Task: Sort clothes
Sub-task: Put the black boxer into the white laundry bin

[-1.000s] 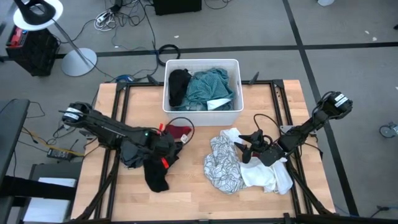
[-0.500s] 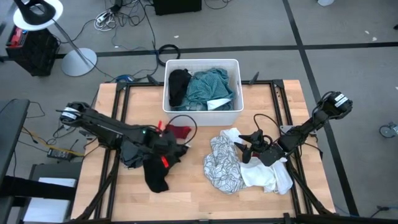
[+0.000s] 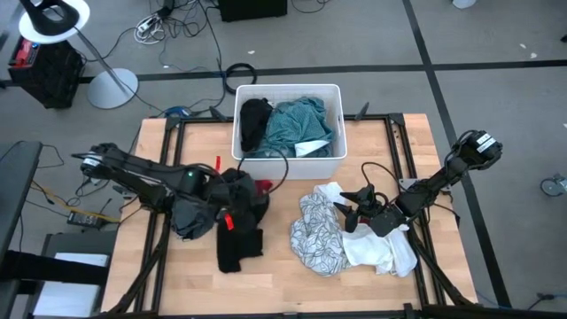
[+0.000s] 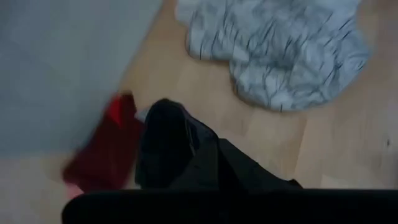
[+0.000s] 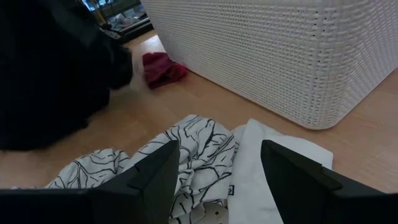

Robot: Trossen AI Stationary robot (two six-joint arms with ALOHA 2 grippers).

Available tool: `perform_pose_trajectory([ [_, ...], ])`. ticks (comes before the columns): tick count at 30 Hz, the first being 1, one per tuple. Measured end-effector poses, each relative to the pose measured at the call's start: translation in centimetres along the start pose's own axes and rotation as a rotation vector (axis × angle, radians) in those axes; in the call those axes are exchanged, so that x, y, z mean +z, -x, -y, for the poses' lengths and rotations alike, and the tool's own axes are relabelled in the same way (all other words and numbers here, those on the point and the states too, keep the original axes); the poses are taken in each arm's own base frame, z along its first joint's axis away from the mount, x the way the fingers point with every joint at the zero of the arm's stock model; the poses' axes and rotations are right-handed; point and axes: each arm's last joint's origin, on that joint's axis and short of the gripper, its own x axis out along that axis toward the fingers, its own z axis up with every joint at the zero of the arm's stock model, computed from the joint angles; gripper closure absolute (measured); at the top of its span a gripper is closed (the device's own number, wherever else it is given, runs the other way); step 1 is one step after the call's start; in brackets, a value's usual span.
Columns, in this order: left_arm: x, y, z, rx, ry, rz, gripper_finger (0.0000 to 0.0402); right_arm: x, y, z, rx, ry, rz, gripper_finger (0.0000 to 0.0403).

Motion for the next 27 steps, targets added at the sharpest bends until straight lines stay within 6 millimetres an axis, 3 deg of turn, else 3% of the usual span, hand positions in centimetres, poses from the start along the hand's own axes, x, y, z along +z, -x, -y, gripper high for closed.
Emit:
perform_pose_trajectory([
  [11,6.0,7.3,0.1,0.078,-0.102,0.325,0.0401,0.0,0.0,0.0,-0.001,0.0,0.002,0.0174],
  [20,10.4,12.3,-2.1,0.23,-0.118,0.595,0.0401,0.0,0.0,0.0,-0.007,0.002,0.009,0.0174],
  [27,13.4,14.8,-4.3,0.321,-0.122,0.799,0.0401,0.2,-0.3,0.2,-0.024,0.003,0.014,0.0174],
])
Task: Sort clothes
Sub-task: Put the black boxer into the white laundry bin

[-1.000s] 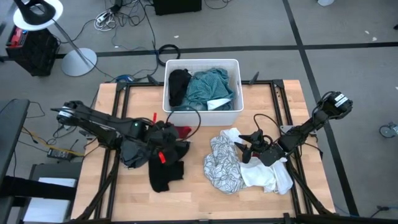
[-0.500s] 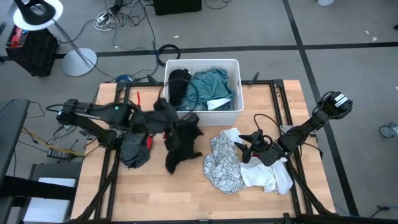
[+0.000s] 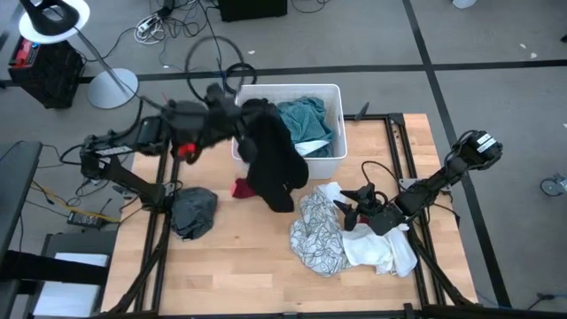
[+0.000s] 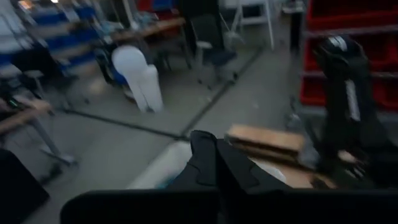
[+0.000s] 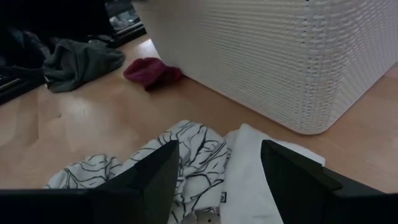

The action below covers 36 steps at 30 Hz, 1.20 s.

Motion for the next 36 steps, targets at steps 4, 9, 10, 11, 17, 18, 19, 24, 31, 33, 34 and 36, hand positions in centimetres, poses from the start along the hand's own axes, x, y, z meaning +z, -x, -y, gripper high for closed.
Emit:
perform_pose_trajectory([
  [4,1.3,-0.6,-1.5,0.069,0.002,0.103,0.0401,0.0,0.0,0.0,0.0,0.001,0.0,0.0174],
  [9,2.6,-1.1,-3.1,0.145,0.016,0.224,0.0401,0.0,0.0,0.0,-0.001,0.009,0.0,0.0174],
  [10,2.8,-1.2,-3.5,0.155,0.019,0.253,0.0401,0.0,0.0,0.0,-0.001,0.009,0.0,0.0174],
  [11,3.1,-1.2,-3.8,0.162,0.022,0.281,0.0401,0.0,0.0,0.0,-0.001,0.009,0.0,0.0174],
  [17,4.3,-1.4,-5.6,0.185,0.06,0.422,0.0401,0.1,-0.1,0.1,-0.008,0.008,0.002,0.0174],
  [18,4.4,-1.4,-5.9,0.192,0.064,0.436,0.0401,0.1,-0.2,0.1,-0.01,0.007,0.003,0.0174],
  [19,4.4,-1.5,-6.1,0.196,0.065,0.444,0.0401,0.1,-0.2,0.1,-0.011,0.007,0.003,0.0174],
  [24,4.0,-2.1,-7.0,0.2,0.035,0.406,0.0401,0.1,-0.2,0.1,-0.008,0.015,-0.001,0.0174],
  [31,0.7,-4.1,-6.4,0.154,-0.079,0.097,0.0401,0.1,-0.2,0.1,-0.008,0.023,-0.002,0.0174],
  [33,-0.6,-4.9,-6.2,0.14,-0.102,-0.014,0.0401,0.1,-0.2,0.1,-0.008,0.023,-0.002,0.0174],
  [34,-1.3,-5.4,-6.1,0.134,-0.116,-0.071,0.0401,0.1,-0.2,0.1,-0.008,0.023,-0.002,0.0174],
  [36,-2.8,-6.4,-5.8,0.126,-0.136,-0.183,0.0401,0.1,-0.2,0.1,-0.008,0.024,-0.002,0.0174],
])
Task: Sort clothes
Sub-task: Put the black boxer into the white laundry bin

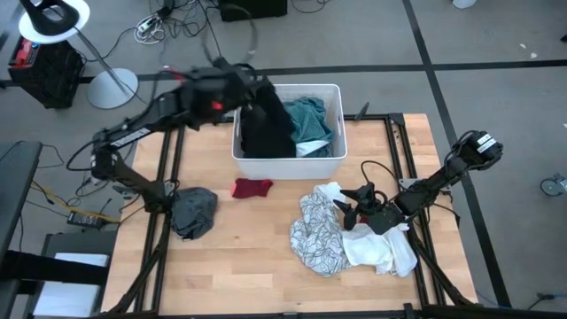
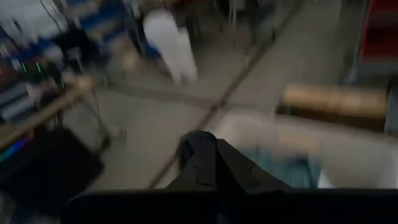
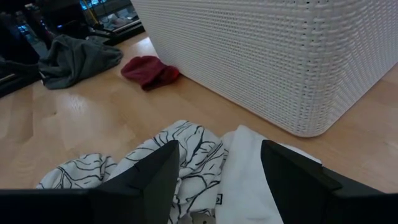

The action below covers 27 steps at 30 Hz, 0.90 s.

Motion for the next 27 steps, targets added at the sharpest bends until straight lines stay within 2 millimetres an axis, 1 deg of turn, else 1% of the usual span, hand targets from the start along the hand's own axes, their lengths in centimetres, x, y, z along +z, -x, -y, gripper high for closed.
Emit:
perform_pose_trajectory([
  [4,-2.3,-2.5,1.6,-0.026,-0.051,-0.19,0.0401,0.0,0.0,0.0,0.0,0.0,0.0,0.0174],
  [9,-4.6,-6.0,3.8,-0.105,-0.085,-0.339,0.0401,0.0,0.0,0.0,0.0,0.0,0.0,0.0174],
  [13,-6.6,-9.1,5.1,-0.241,-0.059,-0.436,0.0401,0.0,0.0,0.0,0.001,-0.001,-0.001,0.0174],
  [16,-8.3,-11.5,5.4,-0.287,-0.024,-0.516,0.0401,0.0,0.0,0.0,0.003,-0.001,-0.003,0.0174],
  [21,-10.9,-15.0,4.8,-0.374,0.071,-0.611,0.0401,0.0,0.0,0.0,0.006,0.0,-0.007,0.0174],
  [24,-12.7,-16.8,4.5,-0.366,0.108,-0.673,0.0401,0.0,0.0,0.0,0.007,0.009,-0.008,0.0174],
  [27,-14.9,-18.4,5.0,-0.363,0.128,-0.743,0.0401,0.0,0.0,0.0,0.007,0.01,-0.008,0.0174],
])
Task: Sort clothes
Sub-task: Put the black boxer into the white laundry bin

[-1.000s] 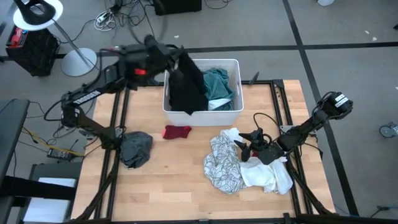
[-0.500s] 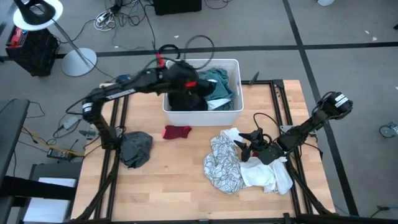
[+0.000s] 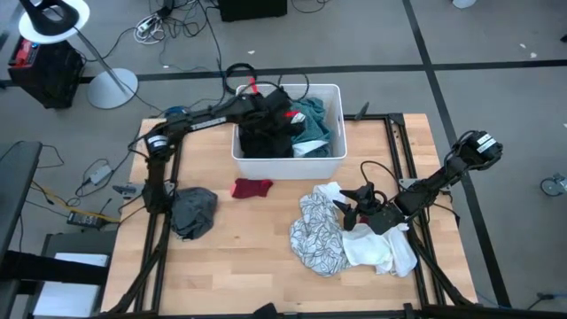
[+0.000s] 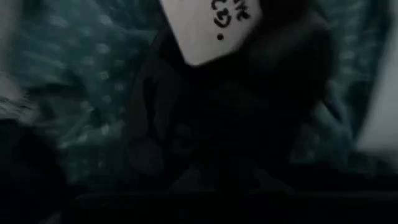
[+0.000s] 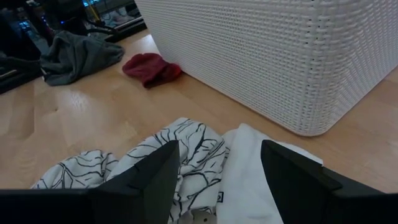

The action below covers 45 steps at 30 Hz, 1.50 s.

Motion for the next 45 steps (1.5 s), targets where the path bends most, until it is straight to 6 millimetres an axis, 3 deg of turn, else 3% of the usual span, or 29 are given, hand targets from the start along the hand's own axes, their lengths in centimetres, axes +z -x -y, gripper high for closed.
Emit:
perform_pose_trajectory([
  [9,-0.9,-6.4,-0.2,-0.017,0.011,-0.109,0.0383,0.1,-0.2,0.1,-0.006,-0.005,-0.005,0.0174],
  [15,-0.2,-7.0,0.0,-0.075,0.011,-0.039,0.0323,0.1,-0.2,0.1,-0.005,-0.004,-0.006,0.0174],
  [19,0.5,-6.1,0.0,-0.077,0.006,-0.022,0.0282,0.1,-0.2,0.1,-0.009,-0.003,-0.007,0.0174],
  [27,2.7,-2.6,0.9,-0.067,-0.032,0.017,0.0264,0.1,-0.2,0.1,-0.005,-0.003,-0.012,0.0174],
  [34,4.3,3.8,3.3,-0.049,-0.095,0.138,0.0265,0.1,-0.2,0.2,-0.005,-0.001,-0.013,0.0174],
  [41,3.7,11.1,4.6,-0.06,-0.143,0.268,0.0265,0.0,-0.2,0.2,0.003,0.001,-0.026,0.0174],
  [45,1.9,14.4,4.5,-0.066,-0.146,0.302,0.0265,0.0,-0.2,0.1,0.005,-0.001,-0.026,0.0174],
])
